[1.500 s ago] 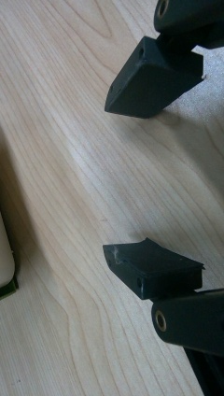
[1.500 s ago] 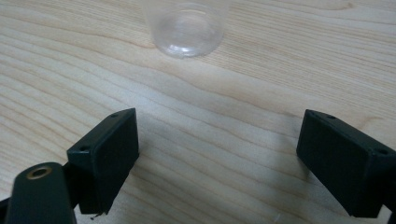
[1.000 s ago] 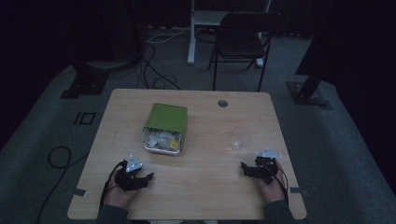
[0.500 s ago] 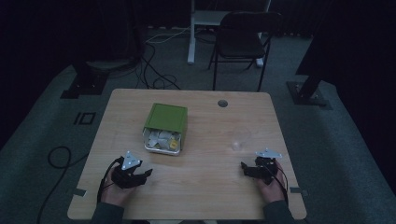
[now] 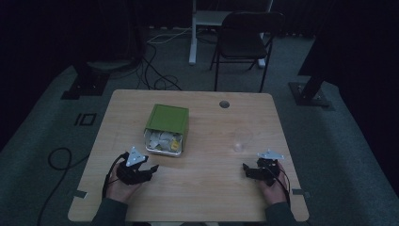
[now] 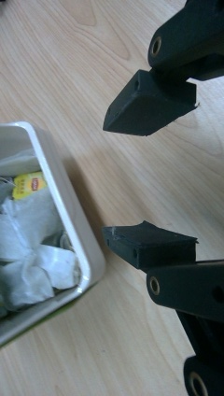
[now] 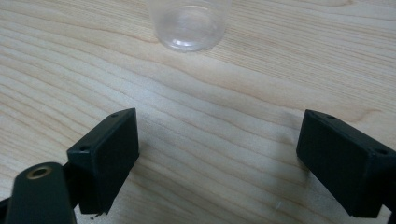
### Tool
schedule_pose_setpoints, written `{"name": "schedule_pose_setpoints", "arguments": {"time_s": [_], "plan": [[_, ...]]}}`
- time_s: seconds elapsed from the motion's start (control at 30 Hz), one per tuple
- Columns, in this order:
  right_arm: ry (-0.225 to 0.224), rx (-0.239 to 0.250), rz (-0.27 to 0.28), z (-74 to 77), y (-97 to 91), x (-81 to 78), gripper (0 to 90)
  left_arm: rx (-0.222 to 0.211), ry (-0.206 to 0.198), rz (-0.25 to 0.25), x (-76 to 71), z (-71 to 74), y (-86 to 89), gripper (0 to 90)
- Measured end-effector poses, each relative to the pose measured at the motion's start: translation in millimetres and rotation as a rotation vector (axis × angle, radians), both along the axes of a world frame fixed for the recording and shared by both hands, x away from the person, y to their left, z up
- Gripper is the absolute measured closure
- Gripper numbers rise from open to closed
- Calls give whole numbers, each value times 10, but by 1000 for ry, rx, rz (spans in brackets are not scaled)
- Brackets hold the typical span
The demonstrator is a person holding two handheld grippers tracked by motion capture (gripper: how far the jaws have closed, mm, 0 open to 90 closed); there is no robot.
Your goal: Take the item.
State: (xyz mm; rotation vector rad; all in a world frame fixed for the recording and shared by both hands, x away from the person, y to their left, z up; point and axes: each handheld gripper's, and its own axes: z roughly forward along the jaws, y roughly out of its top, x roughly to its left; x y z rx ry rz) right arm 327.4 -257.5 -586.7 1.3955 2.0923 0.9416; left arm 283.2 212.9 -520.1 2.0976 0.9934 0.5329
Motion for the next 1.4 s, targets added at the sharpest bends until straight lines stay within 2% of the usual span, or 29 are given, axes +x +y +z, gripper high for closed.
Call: {"name": "schedule_pose_setpoints", "arguments": {"time_s": [0.3,0.8,0.97,1.03,1.4], "plan": [[1,0,-2,0,1,-3,127,2,-20,-23,59,85,-92,441],[1,1,-3,0,2,-4,127,9,-32,-26,179,115,-186,439],[2,2,-5,1,4,-6,127,3,-36,-32,220,132,-228,429],[2,2,-5,0,4,-6,127,-13,-36,-40,246,137,-249,420],[2,1,-4,1,3,-6,127,-26,-37,-49,356,137,-347,381]]}}
